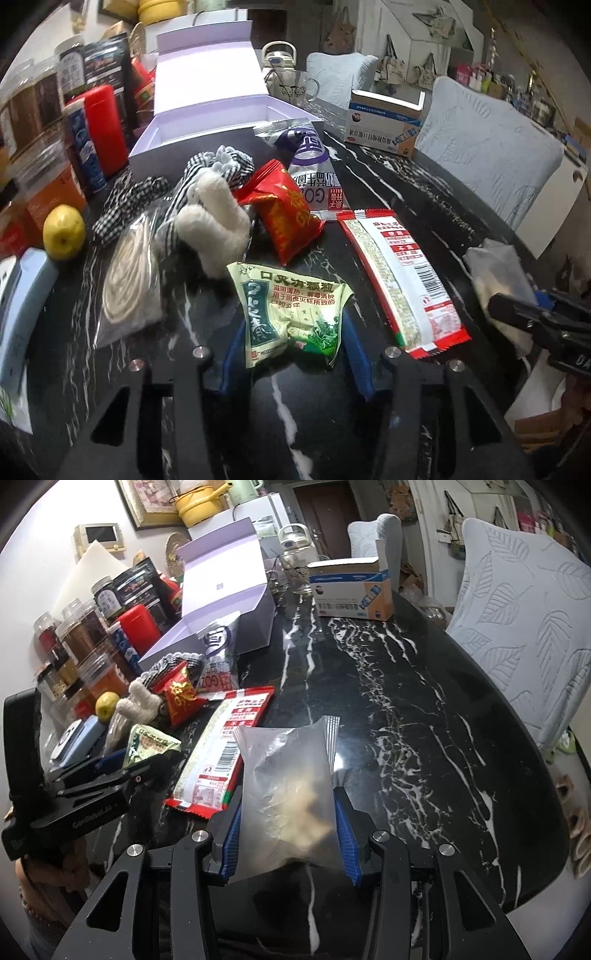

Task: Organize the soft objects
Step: 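Carry the clear bag and green packet toward the lavender box with both grippers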

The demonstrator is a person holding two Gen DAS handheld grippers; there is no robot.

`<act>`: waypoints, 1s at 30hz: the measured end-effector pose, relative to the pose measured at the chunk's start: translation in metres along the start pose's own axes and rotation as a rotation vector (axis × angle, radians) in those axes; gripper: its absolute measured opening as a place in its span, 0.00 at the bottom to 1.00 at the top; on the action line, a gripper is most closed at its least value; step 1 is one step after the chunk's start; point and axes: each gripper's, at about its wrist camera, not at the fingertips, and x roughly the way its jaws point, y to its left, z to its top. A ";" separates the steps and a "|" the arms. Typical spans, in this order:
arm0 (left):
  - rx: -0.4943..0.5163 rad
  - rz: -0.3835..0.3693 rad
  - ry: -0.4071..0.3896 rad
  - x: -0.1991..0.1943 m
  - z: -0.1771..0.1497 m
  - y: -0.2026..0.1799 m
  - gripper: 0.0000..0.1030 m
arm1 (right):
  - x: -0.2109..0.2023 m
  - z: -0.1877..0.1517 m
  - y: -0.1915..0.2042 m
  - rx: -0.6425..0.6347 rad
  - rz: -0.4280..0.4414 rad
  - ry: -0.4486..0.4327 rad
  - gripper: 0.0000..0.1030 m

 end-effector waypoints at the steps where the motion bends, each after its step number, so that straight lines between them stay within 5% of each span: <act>1: -0.013 -0.012 -0.001 -0.002 -0.001 0.000 0.47 | 0.000 0.000 0.001 -0.002 0.003 0.001 0.43; 14: -0.050 -0.056 -0.043 -0.028 0.028 0.005 0.47 | -0.003 0.011 0.013 0.016 0.157 0.036 0.43; 30: 0.018 -0.064 -0.171 -0.066 0.099 0.017 0.47 | -0.017 0.079 0.056 -0.085 0.233 -0.050 0.43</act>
